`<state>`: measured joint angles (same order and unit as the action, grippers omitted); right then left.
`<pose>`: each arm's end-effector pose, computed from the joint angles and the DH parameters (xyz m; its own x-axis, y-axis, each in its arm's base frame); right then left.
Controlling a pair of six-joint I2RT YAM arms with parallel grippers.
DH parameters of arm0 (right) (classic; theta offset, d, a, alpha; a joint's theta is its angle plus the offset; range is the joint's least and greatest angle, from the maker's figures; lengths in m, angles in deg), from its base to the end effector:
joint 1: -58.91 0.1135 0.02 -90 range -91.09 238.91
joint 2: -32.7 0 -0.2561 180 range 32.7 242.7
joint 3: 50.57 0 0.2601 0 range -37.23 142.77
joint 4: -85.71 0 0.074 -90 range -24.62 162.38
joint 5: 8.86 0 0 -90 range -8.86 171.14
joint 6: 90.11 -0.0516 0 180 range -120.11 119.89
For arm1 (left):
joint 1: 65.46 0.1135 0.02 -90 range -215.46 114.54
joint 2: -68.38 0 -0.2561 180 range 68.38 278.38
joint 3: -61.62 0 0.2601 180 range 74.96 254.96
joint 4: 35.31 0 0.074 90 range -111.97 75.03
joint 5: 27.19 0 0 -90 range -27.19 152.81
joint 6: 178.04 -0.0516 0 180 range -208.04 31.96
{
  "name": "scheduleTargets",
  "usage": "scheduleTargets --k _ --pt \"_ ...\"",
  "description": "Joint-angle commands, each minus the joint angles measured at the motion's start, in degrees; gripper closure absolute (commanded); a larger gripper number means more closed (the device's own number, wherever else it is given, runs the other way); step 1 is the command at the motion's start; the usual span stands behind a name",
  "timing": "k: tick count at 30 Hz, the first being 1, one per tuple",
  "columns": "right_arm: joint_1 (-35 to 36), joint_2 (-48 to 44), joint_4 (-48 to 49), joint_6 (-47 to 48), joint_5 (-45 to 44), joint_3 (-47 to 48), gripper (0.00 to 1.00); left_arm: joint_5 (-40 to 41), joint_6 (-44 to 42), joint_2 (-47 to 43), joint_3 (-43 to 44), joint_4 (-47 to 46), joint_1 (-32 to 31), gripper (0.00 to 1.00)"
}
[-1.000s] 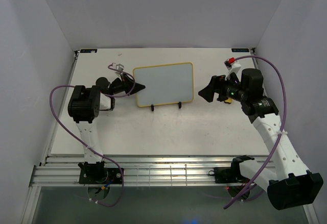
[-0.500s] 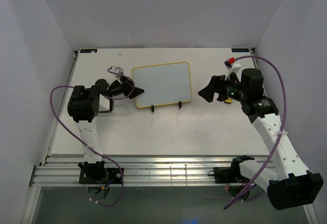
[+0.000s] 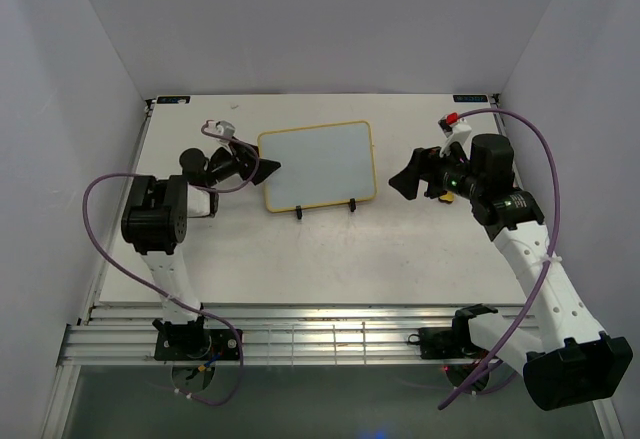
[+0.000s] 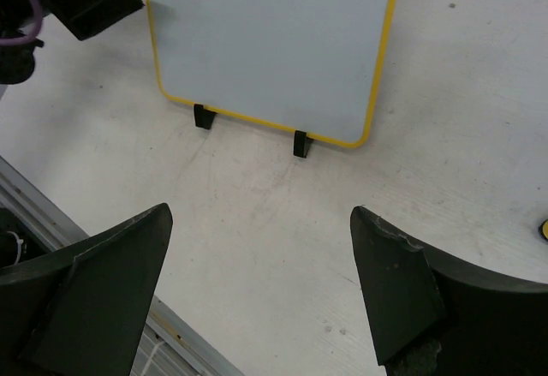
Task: Erase the whiteboard
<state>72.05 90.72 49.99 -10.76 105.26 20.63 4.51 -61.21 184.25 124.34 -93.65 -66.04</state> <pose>0.2381 0.0772 0.3436 -0.4731 0.0628 -0.8788 -0.4961 0.8053 0.3246 0.3880 -0.0478 0.1449 -0.3041 -0.2341 -0.9234 0.8016 0.4608 -0.3808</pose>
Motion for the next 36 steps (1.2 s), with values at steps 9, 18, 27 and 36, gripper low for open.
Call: scheduleTargets --k 9,18,27,36 --pt "0.2 -0.2 -2.9 1.1 -15.0 1.5 0.10 36.3 -4.6 -32.6 -5.3 36.3 0.4 0.02" --pt "0.4 -2.8 -9.3 0.0 -26.2 3.2 0.10 62.8 -7.1 -52.7 11.2 87.1 0.0 0.02" --pt "0.5 -8.7 -16.7 2.5 -30.1 5.2 0.10 61.4 -11.7 -73.8 11.3 105.2 -0.7 0.02" --pt "0.5 -13.5 -21.9 4.3 -33.0 2.8 0.10 67.3 -14.1 -86.4 3.4 110.4 -3.7 0.02"
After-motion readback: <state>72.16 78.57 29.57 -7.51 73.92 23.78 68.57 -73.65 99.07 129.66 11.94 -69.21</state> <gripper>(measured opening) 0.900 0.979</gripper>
